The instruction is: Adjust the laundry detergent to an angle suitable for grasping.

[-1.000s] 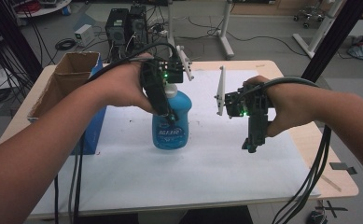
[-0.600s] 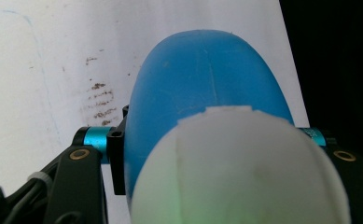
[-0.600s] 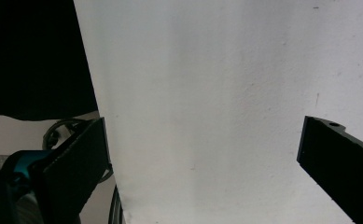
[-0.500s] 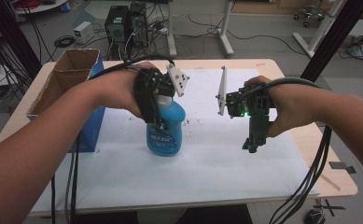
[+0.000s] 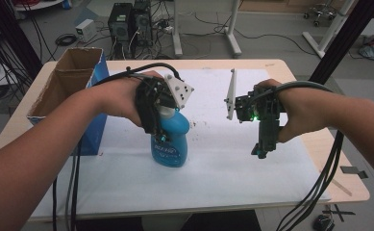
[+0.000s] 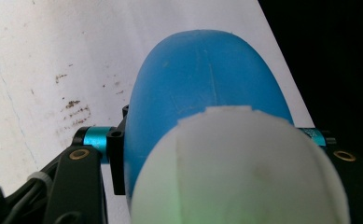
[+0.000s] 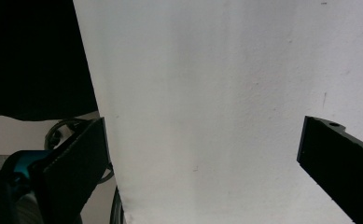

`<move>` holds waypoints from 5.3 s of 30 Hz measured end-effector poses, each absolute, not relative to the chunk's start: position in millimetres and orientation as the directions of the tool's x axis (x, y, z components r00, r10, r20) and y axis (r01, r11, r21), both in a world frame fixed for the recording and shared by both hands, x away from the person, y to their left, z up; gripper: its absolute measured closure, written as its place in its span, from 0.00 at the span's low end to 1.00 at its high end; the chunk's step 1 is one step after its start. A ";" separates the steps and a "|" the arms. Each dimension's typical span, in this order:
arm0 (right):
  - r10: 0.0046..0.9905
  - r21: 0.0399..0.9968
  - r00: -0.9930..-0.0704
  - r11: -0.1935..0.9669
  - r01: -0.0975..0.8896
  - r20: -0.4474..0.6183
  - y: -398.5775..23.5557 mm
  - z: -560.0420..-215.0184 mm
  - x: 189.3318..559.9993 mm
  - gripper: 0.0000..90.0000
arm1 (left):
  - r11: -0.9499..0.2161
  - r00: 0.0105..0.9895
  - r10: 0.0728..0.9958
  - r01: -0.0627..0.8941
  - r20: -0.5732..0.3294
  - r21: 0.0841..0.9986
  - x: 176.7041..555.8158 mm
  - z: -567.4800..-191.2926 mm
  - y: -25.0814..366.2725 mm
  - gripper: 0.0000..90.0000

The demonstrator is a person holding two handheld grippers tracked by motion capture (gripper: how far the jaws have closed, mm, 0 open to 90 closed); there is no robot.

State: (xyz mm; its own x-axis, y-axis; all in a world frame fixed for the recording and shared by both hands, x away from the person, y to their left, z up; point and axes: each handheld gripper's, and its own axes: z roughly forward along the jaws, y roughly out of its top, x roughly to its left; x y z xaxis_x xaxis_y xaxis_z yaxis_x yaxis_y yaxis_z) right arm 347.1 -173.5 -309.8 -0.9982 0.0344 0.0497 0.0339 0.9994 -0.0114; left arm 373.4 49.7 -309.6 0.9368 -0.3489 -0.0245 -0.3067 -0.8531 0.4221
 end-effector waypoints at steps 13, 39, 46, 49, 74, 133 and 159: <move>0.039 -0.013 -0.998 0.999 0.039 0.056 -173.3 -314.5 348.8 0.02 | -0.837 0.932 -0.363 -0.321 -0.010 0.444 371.5 -313.9 53.9 0.43; 0.038 -0.010 -0.998 0.999 0.038 0.056 -172.9 -315.7 347.7 0.02 | -0.856 0.942 -0.335 -0.292 -0.028 0.427 372.9 -315.2 54.0 0.36; 0.039 -0.013 -0.998 0.999 0.038 0.054 -172.7 -316.4 347.1 0.02 | -0.858 0.941 -0.335 -0.290 -0.034 0.424 372.0 -313.9 54.2 0.34; 0.034 -0.011 -0.998 0.999 0.034 0.056 -172.3 -316.4 347.4 0.02 | -0.862 0.945 -0.325 -0.279 -0.040 0.423 372.3 -312.9 55.2 0.34; 0.032 -0.006 -0.998 0.999 0.032 0.059 -173.6 -316.0 349.5 0.02 | -0.935 0.975 -0.214 -0.187 -0.060 0.303 370.7 -284.8 68.8 0.21; 0.066 0.034 -0.995 0.997 0.069 0.070 -140.8 -294.0 439.0 0.02 | -0.995 0.995 0.091 0.092 -0.040 0.035 398.9 -260.5 131.5 0.02; 0.080 0.055 -0.996 0.995 0.082 0.045 -136.7 -274.0 463.3 0.02 | -0.991 0.991 0.127 0.129 -0.037 0.039 399.3 -256.9 132.3 0.02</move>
State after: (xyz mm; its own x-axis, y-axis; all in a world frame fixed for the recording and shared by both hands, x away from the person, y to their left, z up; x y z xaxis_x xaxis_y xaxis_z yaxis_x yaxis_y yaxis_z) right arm 463.3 -136.7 -274.0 -0.9958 0.0800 0.0448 0.0824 0.9951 0.0546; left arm 399.3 132.3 -256.9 0.9912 0.1273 -0.0374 0.1287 -0.9909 0.0393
